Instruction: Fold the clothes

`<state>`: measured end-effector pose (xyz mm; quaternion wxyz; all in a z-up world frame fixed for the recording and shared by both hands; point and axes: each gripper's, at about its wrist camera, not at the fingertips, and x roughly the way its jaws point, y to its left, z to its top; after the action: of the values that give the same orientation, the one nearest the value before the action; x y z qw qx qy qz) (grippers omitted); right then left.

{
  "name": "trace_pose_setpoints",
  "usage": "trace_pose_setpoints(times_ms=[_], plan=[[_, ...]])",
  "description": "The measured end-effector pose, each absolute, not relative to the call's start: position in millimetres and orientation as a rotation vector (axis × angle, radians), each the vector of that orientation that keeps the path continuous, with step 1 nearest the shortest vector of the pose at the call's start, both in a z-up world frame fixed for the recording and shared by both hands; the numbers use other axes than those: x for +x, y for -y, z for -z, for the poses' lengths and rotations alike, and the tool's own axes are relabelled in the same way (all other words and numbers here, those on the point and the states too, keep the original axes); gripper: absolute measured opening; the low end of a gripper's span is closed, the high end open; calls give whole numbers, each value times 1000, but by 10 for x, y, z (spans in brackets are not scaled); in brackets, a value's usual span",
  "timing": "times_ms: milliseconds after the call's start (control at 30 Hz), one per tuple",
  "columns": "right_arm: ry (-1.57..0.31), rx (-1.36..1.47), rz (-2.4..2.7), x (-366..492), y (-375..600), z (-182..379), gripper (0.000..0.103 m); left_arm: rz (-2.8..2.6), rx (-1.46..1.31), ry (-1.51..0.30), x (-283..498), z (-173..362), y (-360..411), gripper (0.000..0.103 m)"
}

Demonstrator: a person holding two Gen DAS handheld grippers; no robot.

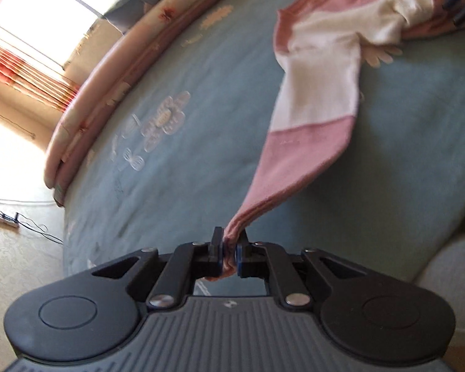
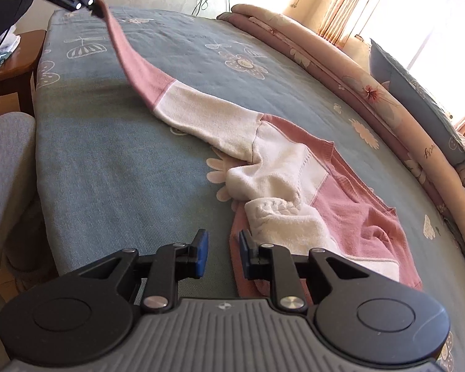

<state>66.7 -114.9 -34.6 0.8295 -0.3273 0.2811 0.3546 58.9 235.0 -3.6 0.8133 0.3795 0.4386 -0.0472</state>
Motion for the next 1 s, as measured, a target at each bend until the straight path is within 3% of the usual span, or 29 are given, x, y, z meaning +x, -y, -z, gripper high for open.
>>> trace_pose_setpoints(times_ms=[200, 467, 600, 1000], plan=[[-592, -703, -766, 665, 1083, 345, 25, 61, 734, -1013, 490, 271, -2587, 15], [-608, -667, -789, 699, 996, 348, 25, 65, 531, -872, 852, -69, -2619, 15], [-601, -634, -779, 748, 991, 300, 25, 144, 416, -828, 1351, 25, -2435, 43], [-623, -495, -686, 969, 1232, 316, 29, 247, 54, -784, 2385, 686, -2151, 38]])
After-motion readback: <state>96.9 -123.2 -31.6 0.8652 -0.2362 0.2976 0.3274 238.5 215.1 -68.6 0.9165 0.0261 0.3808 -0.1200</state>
